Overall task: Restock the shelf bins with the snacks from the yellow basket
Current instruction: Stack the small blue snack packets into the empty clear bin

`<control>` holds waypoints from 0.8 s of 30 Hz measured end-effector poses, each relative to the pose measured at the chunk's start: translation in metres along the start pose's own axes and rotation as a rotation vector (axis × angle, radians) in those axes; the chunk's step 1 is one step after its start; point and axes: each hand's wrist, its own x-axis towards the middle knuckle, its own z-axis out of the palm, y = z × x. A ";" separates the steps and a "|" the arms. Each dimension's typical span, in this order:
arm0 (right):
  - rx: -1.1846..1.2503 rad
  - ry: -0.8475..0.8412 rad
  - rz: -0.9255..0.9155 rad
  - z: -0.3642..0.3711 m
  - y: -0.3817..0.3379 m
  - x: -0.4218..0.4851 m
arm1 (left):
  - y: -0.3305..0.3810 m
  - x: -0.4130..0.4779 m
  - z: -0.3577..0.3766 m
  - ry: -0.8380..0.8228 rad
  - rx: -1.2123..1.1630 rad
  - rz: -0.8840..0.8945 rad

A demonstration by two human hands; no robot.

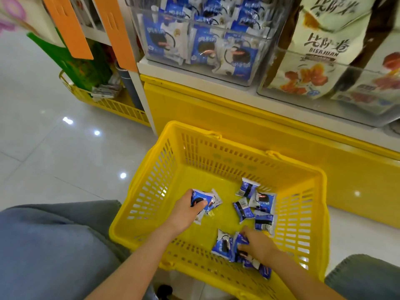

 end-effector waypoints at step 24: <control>0.866 0.338 -0.376 -0.134 -0.105 -0.106 | 0.103 -0.048 -0.015 0.094 -0.345 0.361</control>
